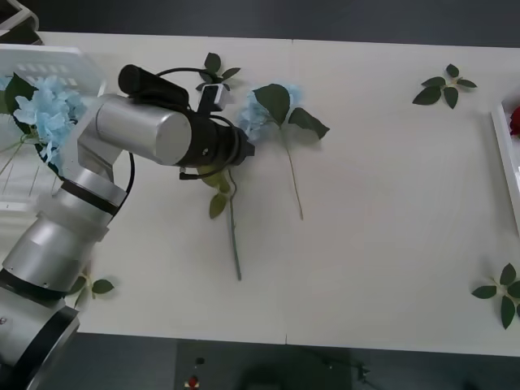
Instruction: Put the red flowers into the right box and the blue flowers into the left box
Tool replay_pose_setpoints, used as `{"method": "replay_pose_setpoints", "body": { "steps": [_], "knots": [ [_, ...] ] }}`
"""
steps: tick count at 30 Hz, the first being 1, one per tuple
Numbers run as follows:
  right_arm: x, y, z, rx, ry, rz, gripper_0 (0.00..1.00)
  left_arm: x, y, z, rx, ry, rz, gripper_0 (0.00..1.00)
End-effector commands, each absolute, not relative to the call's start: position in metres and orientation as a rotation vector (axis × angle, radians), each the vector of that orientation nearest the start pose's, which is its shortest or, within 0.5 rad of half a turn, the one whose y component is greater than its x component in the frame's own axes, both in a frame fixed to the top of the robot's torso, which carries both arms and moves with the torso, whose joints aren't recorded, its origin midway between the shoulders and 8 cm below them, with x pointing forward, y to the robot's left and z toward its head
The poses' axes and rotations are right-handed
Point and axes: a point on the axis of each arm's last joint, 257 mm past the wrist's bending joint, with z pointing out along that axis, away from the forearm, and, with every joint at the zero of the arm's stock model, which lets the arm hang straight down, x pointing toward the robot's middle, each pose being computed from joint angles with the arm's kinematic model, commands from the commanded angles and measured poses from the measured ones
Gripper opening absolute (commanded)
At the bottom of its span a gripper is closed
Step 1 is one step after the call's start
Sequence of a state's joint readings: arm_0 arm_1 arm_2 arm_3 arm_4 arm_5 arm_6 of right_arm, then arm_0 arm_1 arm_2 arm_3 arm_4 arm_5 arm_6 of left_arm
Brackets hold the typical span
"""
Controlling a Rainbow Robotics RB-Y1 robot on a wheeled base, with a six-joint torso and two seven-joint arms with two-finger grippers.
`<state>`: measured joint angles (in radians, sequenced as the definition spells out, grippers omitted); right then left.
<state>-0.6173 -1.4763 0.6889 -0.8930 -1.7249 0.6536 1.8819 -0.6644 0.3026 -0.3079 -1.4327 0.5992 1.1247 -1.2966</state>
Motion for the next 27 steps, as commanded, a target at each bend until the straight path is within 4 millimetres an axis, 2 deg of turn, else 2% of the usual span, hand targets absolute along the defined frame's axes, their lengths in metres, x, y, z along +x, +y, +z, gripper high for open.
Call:
{"method": "replay_pose_setpoints", "body": {
  "steps": [1,2,3,4,5,6,10,16,20,22,24,25,26,27],
  "knots": [
    [0.492,-0.696,-0.119,0.229,2.3,-0.322,0.0,0.573,0.041,-0.219,0.206,2.358,-0.429,0.77],
    [0.492,-0.696,-0.12,0.224,2.302,-0.327,0.09,0.572,0.04,-0.223,0.192,2.363,-0.412,0.76],
    [0.493,-0.696,-0.12,0.224,2.3,-0.328,0.48,0.571,0.04,-0.229,0.18,2.369,-0.378,0.77],
    [0.493,-0.695,-0.12,0.223,2.301,-0.326,0.8,0.569,0.041,-0.235,0.169,2.372,-0.342,0.77],
    [0.493,-0.694,-0.122,0.223,2.303,-0.323,0.93,0.569,0.042,-0.238,0.16,2.374,-0.324,0.76],
    [0.493,-0.694,-0.123,0.22,2.305,-0.322,1.0,0.568,0.041,-0.243,0.141,2.373,-0.298,0.77],
    [0.495,-0.689,-0.125,0.205,2.308,-0.315,1.0,0.566,0.048,-0.257,0.105,2.379,-0.22,0.76],
    [0.5,-0.679,-0.126,0.176,2.309,-0.299,1.0,0.566,0.055,-0.267,0.107,2.393,-0.184,0.77],
    [0.509,-0.658,-0.127,0.123,2.311,-0.264,1.0,0.565,0.061,-0.274,0.099,2.408,-0.166,0.77],
    [0.517,-0.631,-0.131,0.093,2.321,-0.189,1.0,0.565,0.063,-0.28,0.098,2.423,-0.158,0.77],
    [0.53,-0.591,-0.134,0.065,2.311,-0.074,1.0,0.565,0.067,-0.284,0.092,2.434,-0.149,0.76],
    [0.533,-0.581,-0.134,0.067,2.305,-0.036,1.0,0.565,0.068,-0.285,0.09,2.435,-0.146,0.77],
    [0.54,-0.555,-0.137,0.075,2.295,0.06,1.0,0.565,0.069,-0.287,0.087,2.44,-0.145,0.76],
    [0.543,-0.543,-0.138,0.075,2.29,0.098,1.0,0.565,0.07,-0.288,0.087,2.443,-0.142,0.76]
  ]
}}
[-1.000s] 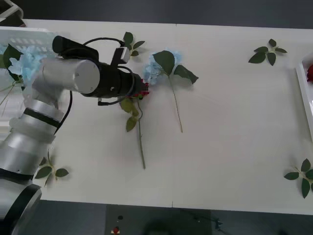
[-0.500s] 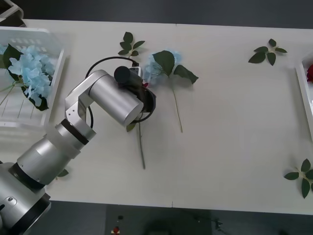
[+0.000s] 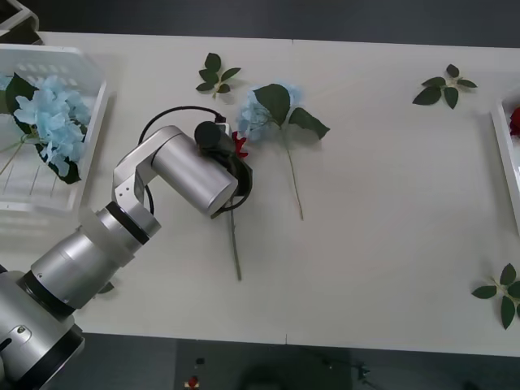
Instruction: Put the red flowers into the right box and the blue flowers into the left box
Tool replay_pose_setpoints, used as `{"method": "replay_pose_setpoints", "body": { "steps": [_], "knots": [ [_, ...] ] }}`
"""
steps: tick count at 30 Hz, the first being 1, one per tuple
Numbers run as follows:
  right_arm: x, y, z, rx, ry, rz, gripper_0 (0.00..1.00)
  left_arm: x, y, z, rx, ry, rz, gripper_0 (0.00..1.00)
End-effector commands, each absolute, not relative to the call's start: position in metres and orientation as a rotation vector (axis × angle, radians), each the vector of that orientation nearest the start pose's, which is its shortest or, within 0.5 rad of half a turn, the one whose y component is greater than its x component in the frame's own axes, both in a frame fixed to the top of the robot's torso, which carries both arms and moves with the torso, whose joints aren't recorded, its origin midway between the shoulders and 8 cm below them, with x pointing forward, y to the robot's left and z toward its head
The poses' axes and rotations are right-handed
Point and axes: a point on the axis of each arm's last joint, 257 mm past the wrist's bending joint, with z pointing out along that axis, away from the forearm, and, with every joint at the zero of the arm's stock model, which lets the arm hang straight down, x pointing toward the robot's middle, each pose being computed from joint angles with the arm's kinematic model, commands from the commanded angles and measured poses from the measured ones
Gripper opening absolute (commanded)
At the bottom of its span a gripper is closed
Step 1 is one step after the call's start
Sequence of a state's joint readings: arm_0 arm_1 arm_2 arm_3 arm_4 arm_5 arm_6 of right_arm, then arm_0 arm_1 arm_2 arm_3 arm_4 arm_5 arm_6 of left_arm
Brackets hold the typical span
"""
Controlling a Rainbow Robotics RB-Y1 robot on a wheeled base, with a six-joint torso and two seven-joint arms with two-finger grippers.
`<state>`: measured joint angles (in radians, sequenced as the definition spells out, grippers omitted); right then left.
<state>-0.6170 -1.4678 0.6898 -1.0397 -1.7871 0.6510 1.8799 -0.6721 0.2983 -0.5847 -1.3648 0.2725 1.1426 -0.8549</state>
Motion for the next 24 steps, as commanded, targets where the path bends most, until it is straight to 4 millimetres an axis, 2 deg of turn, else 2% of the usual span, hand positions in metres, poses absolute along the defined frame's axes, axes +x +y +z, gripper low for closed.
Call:
{"method": "replay_pose_setpoints", "body": {
  "steps": [1,4,6,11,14,17,18,19,20,23,24],
  "knots": [
    [0.548,-0.527,-0.14,0.071,2.283,0.146,1.0,0.565,0.07,-0.288,0.088,2.444,-0.14,0.75],
    [0.564,-0.473,-0.146,0.042,2.266,0.286,1.0,0.565,0.074,-0.292,0.088,2.451,-0.128,0.65],
    [0.571,-0.441,-0.148,0.005,2.255,0.35,1.0,0.565,0.076,-0.295,0.085,2.454,-0.125,0.62],
    [0.585,-0.37,-0.148,-0.092,2.22,0.475,1.0,0.569,0.078,-0.301,0.082,2.451,-0.141,0.6],
    [0.588,-0.336,-0.149,-0.155,2.202,0.522,1.0,0.569,0.081,-0.308,0.077,2.46,-0.134,0.6],
    [0.588,-0.303,-0.144,-0.324,2.156,0.515,1.0,0.571,0.085,-0.32,0.098,2.459,-0.12,0.59],
    [0.586,-0.292,-0.139,-0.385,2.129,0.522,1.0,0.571,0.085,-0.325,0.103,2.455,-0.122,0.46],
    [0.585,-0.287,-0.136,-0.412,2.115,0.528,1.0,0.572,0.085,-0.327,0.106,2.454,-0.12,0.38],
    [0.578,-0.27,-0.13,-0.481,2.08,0.565,1.0,0.572,0.085,-0.33,0.11,2.452,-0.12,0.21],
    [0.56,-0.244,-0.118,-0.6,2.025,0.676,1.0,0.572,0.085,-0.33,0.11,2.454,-0.125,0.02],
    [0.555,-0.238,-0.116,-0.625,2.011,0.702,1.0,0.572,0.085,-0.33,0.109,2.454,-0.127,0.0]
  ]
}}
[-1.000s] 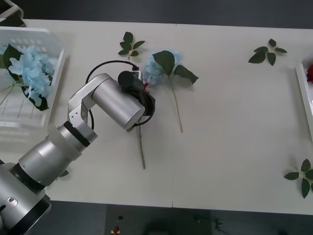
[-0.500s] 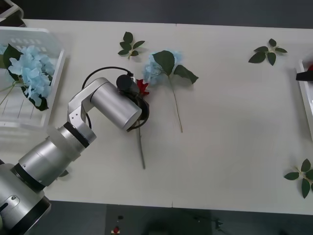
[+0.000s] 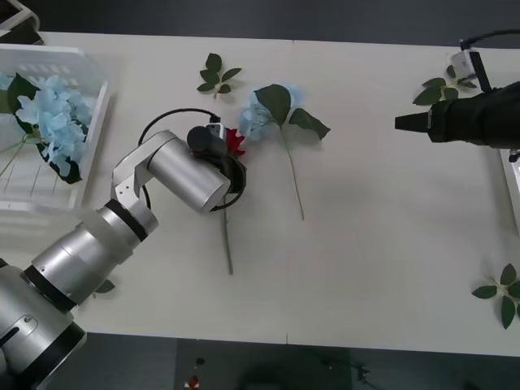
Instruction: Put the red flowers into the right box and the blue flowers into the left box
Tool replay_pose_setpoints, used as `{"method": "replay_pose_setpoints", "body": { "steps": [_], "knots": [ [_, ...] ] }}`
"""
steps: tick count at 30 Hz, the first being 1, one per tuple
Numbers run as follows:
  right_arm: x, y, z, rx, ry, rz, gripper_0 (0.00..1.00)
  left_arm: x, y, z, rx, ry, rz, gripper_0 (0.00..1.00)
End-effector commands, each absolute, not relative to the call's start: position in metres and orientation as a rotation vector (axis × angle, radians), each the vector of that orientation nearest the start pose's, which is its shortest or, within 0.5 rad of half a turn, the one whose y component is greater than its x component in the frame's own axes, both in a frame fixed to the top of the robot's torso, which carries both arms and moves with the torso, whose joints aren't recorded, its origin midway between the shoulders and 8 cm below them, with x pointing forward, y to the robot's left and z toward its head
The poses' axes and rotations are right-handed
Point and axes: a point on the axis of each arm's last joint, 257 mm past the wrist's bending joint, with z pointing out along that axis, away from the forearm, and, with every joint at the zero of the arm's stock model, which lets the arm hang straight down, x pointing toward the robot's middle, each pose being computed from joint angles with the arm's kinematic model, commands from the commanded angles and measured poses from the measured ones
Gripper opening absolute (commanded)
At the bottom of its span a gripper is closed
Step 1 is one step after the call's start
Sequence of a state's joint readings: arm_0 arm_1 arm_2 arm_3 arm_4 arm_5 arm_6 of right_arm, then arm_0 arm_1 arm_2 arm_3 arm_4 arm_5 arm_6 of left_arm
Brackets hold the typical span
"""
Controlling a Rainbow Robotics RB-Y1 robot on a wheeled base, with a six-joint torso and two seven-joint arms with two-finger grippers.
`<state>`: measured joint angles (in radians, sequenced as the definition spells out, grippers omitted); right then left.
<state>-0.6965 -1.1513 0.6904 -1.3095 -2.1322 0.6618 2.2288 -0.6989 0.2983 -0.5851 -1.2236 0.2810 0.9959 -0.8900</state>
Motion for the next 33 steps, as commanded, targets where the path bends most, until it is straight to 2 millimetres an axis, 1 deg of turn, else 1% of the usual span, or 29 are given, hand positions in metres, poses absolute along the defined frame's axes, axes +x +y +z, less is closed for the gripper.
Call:
{"method": "replay_pose_setpoints", "body": {
  "steps": [1,2,5,7,9,11,12,14,15,16,18,19,20,22,25,27,29,30,32,33],
  "knots": [
    [0.544,-0.228,-0.11,-0.681,1.98,0.756,1.0,0.572,0.084,-0.329,0.11,2.453,-0.131,0.0],
    [0.539,-0.224,-0.109,-0.706,1.97,0.777,1.0,0.572,0.083,-0.329,0.112,2.452,-0.135,0.0],
    [0.513,-0.207,-0.101,-0.84,1.905,0.875,1.0,0.573,0.079,-0.32,0.122,2.435,-0.154,0.0],
    [0.496,-0.198,-0.098,-0.919,1.863,0.931,1.0,0.573,0.074,-0.307,0.136,2.411,-0.19,0.0],
    [0.482,-0.191,-0.094,-0.961,1.835,0.993,1.0,0.57,0.073,-0.293,0.147,2.384,-0.227,0.0],
    [0.466,-0.183,-0.09,-0.977,1.821,1.074,1.0,0.562,0.07,-0.272,0.151,2.349,-0.306,0.0],
    [0.462,-0.181,-0.089,-0.981,1.815,1.095,1.0,0.559,0.07,-0.265,0.152,2.338,-0.333,0.0],
    [0.448,-0.175,-0.088,-0.994,1.805,1.159,1.0,0.543,0.067,-0.24,0.158,2.299,-0.438,0.0],
    [0.442,-0.173,-0.087,-0.995,1.798,1.189,1.0,0.532,0.07,-0.225,0.157,2.274,-0.497,0.0],
    [0.438,-0.171,-0.087,-0.993,1.794,1.21,1.0,0.522,0.069,-0.215,0.164,2.256,-0.542,0.0],
    [0.43,-0.167,-0.086,-0.979,1.787,1.25,1.0,0.503,0.073,-0.19,0.174,2.21,-0.623,0.0],
    [0.426,-0.165,-0.086,-0.974,1.783,1.269,1.0,0.493,0.075,-0.175,0.195,2.174,-0.662,0.0],
    [0.425,-0.164,-0.085,-0.974,1.78,1.275,1.0,0.488,0.075,-0.168,0.202,2.157,-0.685,0.0],
    [0.42,-0.16,-0.085,-0.976,1.773,1.297,1.0,0.472,0.078,-0.139,0.235,2.093,-0.758,0.0],
    [0.416,-0.156,-0.083,-0.985,1.764,1.309,1.0,0.457,0.082,-0.113,0.313,2.019,-0.825,0.0],
    [0.415,-0.153,-0.082,-0.989,1.76,1.312,1.0,0.448,0.08,-0.105,0.373,1.996,-0.876,0.0],
    [0.414,-0.152,-0.081,-0.992,1.755,1.316,1.0,0.439,0.083,-0.104,0.401,2.005,-0.954,0.0],
    [0.413,-0.151,-0.081,-0.994,1.755,1.317,1.0,0.436,0.089,-0.104,0.441,2.001,-0.985,0.0],
    [0.413,-0.151,-0.081,-0.997,1.755,1.317,1.0,0.43,0.094,-0.104,0.503,1.978,-1.031,0.0],
    [0.412,-0.151,-0.082,-0.997,1.755,1.319,1.0,0.426,0.092,-0.105,0.556,1.949,-1.066,0.0]
  ]
}}
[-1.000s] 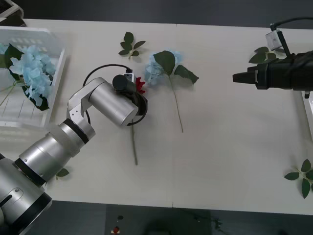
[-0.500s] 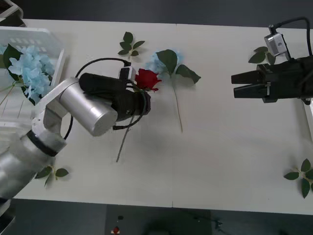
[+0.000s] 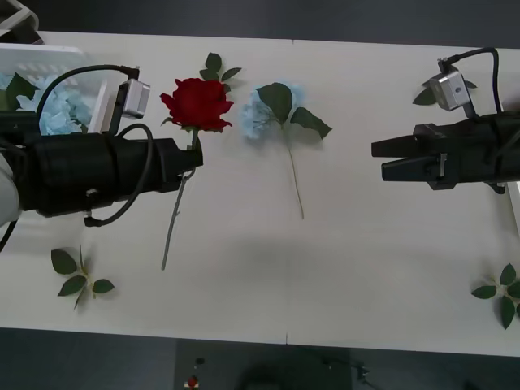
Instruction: Put the red flowers into the right box and the blue flowers into the left box
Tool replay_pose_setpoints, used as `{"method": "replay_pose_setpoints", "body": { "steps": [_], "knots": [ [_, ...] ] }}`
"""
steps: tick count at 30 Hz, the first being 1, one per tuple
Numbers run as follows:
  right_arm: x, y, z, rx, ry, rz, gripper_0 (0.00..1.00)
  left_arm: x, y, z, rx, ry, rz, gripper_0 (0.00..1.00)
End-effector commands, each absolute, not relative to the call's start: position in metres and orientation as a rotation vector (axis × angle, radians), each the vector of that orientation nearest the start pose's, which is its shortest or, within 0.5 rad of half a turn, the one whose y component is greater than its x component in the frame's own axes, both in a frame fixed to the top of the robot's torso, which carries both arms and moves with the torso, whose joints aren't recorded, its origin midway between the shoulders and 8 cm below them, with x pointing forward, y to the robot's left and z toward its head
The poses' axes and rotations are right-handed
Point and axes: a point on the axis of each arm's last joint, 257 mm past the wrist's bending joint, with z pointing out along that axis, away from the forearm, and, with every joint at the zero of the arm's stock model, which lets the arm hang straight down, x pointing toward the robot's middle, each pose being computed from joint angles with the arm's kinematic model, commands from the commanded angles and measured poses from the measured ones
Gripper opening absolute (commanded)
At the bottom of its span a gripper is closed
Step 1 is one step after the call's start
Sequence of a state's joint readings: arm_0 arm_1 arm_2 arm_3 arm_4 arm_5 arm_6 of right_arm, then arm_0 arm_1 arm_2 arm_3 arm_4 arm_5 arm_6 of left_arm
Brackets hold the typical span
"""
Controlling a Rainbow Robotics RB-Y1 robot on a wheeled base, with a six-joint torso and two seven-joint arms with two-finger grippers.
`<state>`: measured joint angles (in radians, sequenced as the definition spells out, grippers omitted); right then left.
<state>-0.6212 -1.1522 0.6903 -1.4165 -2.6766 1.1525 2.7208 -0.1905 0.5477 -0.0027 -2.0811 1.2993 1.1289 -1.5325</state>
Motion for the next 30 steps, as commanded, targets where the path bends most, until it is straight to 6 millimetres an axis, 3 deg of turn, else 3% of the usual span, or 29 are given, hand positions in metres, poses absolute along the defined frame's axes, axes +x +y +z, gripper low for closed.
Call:
{"method": "replay_pose_setpoints", "body": {
  "steps": [1,9,13,20,25,30],
  "knots": [
    [0.412,-0.151,-0.082,-0.992,1.756,1.323,1.0,0.423,0.088,-0.104,0.593,1.916,-1.103,0.0],
    [0.401,-0.149,-0.089,-0.991,1.764,1.348,1.0,0.406,0.028,-0.086,0.711,1.585,-1.373,0.0],
    [0.393,-0.144,-0.094,-0.992,1.766,1.365,1.0,0.41,-0.016,-0.066,0.645,1.453,-1.442,0.0],
    [0.381,-0.138,-0.106,-0.966,1.781,1.392,1.0,0.426,-0.077,-0.046,0.479,1.405,-1.564,0.0],
    [0.375,-0.139,-0.122,-0.921,1.81,1.409,1.0,0.441,-0.097,-0.045,0.414,1.42,-1.618,0.0],
    [0.371,-0.138,-0.137,-0.864,1.828,1.432,1.0,0.448,-0.102,-0.043,0.387,1.435,-1.662,0.0]
  ]
}}
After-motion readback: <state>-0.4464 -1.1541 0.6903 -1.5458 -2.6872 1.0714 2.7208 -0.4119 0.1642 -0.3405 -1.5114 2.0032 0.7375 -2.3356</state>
